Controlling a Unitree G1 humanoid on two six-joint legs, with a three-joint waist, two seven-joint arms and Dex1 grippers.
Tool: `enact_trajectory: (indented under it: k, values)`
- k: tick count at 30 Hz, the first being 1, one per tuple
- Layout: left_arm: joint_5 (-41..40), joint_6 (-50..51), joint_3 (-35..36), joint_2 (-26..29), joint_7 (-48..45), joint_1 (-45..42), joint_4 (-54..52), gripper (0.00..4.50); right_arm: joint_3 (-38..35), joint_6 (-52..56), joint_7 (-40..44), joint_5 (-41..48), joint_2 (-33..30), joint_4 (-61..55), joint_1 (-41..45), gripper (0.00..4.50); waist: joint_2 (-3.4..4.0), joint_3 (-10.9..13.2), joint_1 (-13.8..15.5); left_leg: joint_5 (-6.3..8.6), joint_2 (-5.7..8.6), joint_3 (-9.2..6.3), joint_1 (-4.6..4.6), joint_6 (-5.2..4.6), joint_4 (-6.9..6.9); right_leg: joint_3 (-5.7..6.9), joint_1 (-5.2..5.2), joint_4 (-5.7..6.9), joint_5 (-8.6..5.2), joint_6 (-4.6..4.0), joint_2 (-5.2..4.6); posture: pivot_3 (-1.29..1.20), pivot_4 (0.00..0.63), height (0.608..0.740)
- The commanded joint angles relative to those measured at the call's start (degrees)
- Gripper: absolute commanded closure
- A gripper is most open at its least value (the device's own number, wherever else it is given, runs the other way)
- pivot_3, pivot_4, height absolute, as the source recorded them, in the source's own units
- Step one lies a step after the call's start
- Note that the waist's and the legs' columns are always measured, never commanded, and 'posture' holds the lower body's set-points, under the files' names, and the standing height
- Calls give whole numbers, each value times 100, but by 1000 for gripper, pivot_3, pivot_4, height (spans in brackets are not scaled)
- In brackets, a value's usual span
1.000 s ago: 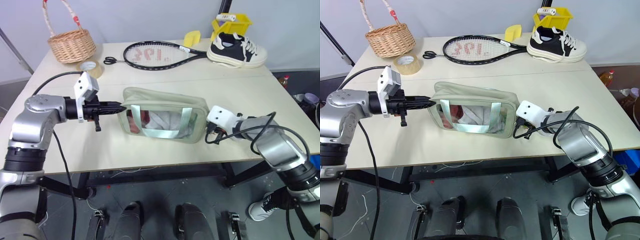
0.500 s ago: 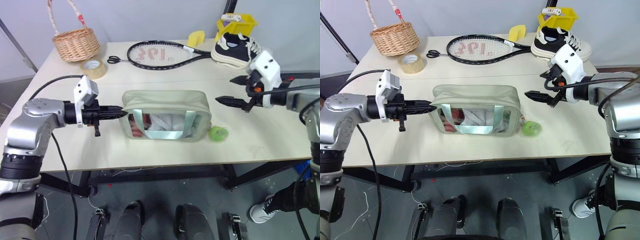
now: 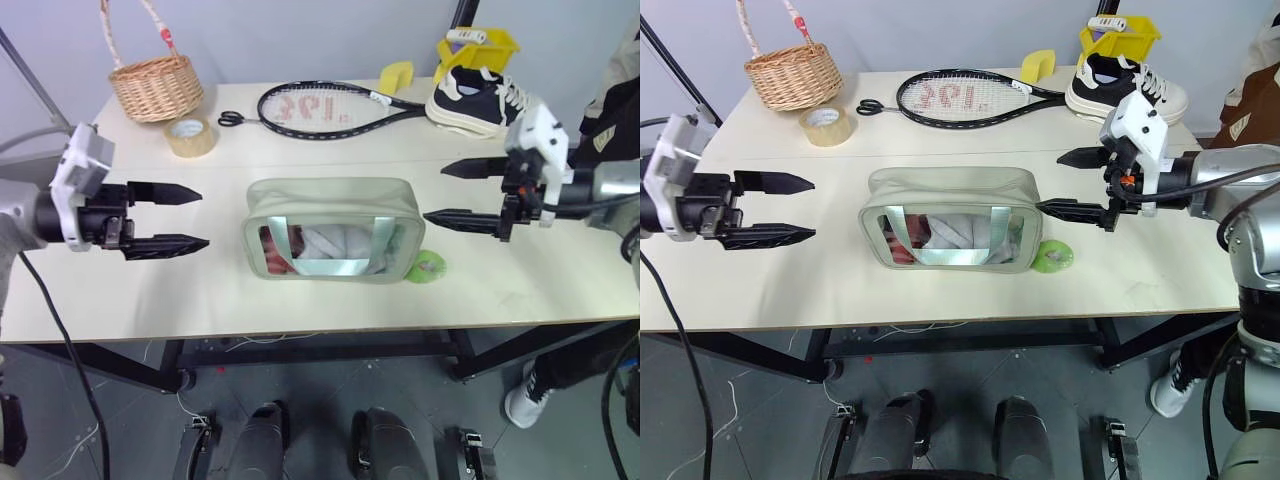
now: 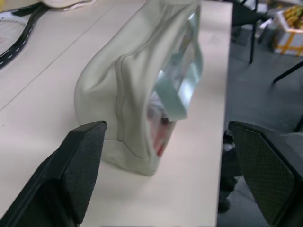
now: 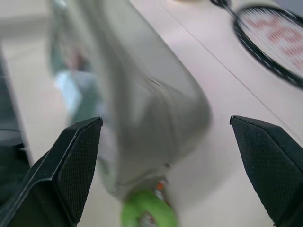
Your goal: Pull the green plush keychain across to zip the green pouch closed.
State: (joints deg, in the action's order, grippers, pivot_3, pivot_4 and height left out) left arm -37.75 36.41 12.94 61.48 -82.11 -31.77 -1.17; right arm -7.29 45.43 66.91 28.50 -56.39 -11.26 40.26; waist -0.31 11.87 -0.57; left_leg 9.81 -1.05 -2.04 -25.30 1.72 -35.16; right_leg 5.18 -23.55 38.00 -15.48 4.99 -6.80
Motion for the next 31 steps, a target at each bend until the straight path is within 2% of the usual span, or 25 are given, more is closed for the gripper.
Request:
enact_trajectory:
  k: [1, 7, 20, 31]
  values:
    - [-186, 46, 327, 256, -179, 68, -69, 106, -336, -29, 340, 397, -313, -376, -228, 0, 0, 0, -3, 0, 0, 1, 0, 0, 0, 0, 0, -2, 0, 0, 0, 0, 150, 738]
    - [-205, 31, 355, 277, -119, 128, -68, 106, -421, -156, 400, 494, -561, -487, -637, 0, 0, 0, -9, 0, -1, 2, 0, 0, 2, -1, -3, -2, 2, -3, 0, 0, 150, 738]
    - [-235, 50, 323, 175, 166, 128, -38, 106, -325, -197, 166, 522, -550, -415, -590, 0, 0, 0, -10, 0, -3, 7, -1, 0, 1, -4, -5, -3, 3, -5, 0, 0, 150, 738]
    - [-159, 30, 124, -7, 328, -224, 232, 106, -316, -159, -29, 561, -484, -447, -573, 0, 0, 0, -8, 0, -3, 10, -1, 0, 2, -5, -6, -3, 4, -5, 0, 0, 150, 738]
